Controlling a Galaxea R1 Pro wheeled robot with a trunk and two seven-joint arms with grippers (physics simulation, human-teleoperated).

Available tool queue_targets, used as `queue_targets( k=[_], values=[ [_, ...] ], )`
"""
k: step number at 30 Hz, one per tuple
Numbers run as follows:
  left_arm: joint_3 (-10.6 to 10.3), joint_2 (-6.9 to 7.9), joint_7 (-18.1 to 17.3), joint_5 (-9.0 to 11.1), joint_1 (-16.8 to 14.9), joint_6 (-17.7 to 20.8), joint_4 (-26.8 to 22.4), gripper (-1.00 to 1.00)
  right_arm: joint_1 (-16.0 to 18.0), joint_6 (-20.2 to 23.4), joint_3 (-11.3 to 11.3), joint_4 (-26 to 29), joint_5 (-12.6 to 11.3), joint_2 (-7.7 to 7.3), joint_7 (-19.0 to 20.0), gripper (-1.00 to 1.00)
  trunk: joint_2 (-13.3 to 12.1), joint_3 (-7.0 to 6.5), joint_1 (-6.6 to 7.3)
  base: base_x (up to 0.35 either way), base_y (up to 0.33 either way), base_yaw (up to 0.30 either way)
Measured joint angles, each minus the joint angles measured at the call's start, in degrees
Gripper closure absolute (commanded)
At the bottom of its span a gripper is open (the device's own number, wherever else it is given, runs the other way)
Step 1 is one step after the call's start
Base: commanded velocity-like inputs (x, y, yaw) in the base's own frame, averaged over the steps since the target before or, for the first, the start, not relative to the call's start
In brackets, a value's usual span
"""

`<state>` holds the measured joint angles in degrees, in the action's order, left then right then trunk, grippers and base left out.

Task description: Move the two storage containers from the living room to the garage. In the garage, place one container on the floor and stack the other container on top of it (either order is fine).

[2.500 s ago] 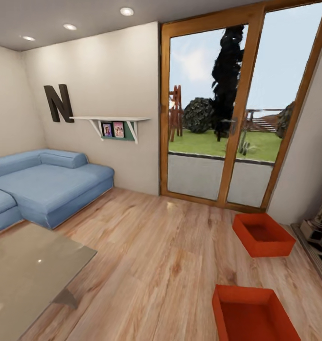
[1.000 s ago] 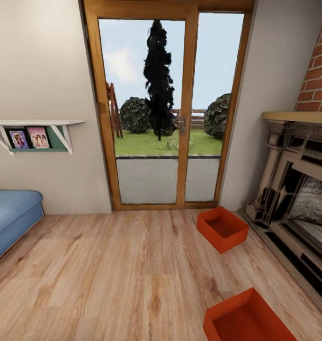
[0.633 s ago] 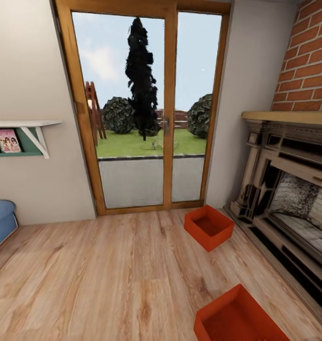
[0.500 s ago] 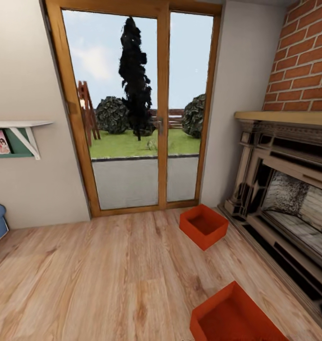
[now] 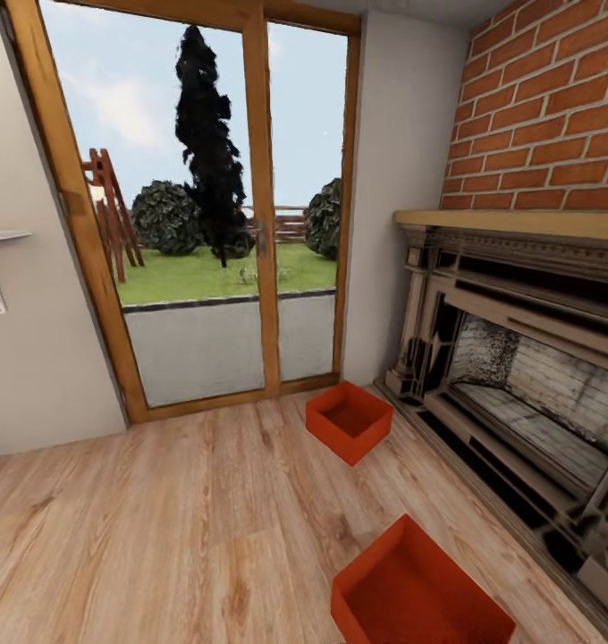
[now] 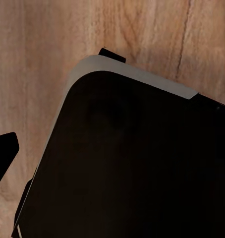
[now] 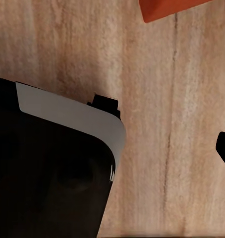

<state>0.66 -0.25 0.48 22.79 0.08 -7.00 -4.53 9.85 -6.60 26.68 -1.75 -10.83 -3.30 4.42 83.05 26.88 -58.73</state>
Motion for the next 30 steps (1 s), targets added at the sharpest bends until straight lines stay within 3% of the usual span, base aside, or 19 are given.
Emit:
queue_targets(
  k=[7,25,30],
  values=[
    [0.0,-0.03,0.0,0.0,0.0,0.0,0.0,-1.0,0.0,0.0,0.0,0.0,0.0,0.04,0.0,-1.0,0.0,0.0,0.02,0.108,0.147,-0.29],
    [0.0,0.0,-0.1,0.0,0.0,0.0,0.0,-1.0,0.0,-0.1,0.0,0.0,0.0,-0.11,-0.1,-1.0,0.0,0.0,0.03,0.239,0.268,-0.29],
    [0.0,0.01,0.0,0.0,0.0,0.0,0.0,-1.0,0.0,-0.1,0.0,0.0,0.0,-0.08,-0.1,-1.0,0.0,0.0,0.0,0.141,0.081,-0.29]
  ],
)
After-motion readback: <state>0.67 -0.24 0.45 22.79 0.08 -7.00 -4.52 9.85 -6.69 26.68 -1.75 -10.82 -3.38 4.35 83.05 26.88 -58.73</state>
